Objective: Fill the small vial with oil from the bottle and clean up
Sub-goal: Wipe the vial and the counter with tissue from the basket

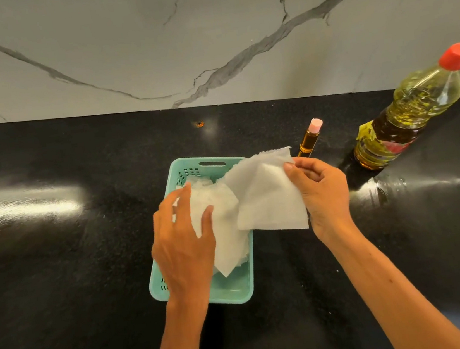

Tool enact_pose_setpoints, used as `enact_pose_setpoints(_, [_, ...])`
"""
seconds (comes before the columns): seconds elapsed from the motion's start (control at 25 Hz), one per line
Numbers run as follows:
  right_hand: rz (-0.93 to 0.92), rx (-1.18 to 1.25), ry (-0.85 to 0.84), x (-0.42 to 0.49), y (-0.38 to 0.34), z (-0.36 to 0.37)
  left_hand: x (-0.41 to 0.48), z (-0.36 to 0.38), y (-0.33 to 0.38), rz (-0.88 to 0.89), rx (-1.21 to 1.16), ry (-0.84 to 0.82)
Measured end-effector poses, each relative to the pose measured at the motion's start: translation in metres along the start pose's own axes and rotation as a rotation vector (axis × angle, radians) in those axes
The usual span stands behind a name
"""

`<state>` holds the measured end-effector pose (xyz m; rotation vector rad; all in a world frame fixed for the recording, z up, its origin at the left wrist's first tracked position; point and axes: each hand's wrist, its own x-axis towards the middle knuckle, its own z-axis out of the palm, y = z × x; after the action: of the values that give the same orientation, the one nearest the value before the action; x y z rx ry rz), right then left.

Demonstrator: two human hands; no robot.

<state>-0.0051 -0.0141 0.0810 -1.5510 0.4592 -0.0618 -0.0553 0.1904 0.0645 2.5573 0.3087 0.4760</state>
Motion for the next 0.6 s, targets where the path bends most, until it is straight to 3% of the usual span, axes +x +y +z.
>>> enact_pose_setpoints(0.16, [0.168,0.155,-0.199,-0.018,-0.016,-0.003,0.004,0.001,0.034,-0.338,-0.705,-0.467])
enact_pose_setpoints(0.32, [0.051,0.055,-0.181,-0.024,-0.014,0.0,0.003,0.003,0.028,-0.422,-0.915,-0.347])
enact_pose_setpoints(0.44, [-0.158,-0.187,-0.056,-0.02,-0.002,0.005,0.006,-0.002,0.018,-0.403,-0.805,-0.308])
enact_pose_setpoints(0.6, [-0.18,-0.162,0.026,-0.016,0.007,0.01,0.011,-0.011,0.005,-0.494,-0.732,-0.221])
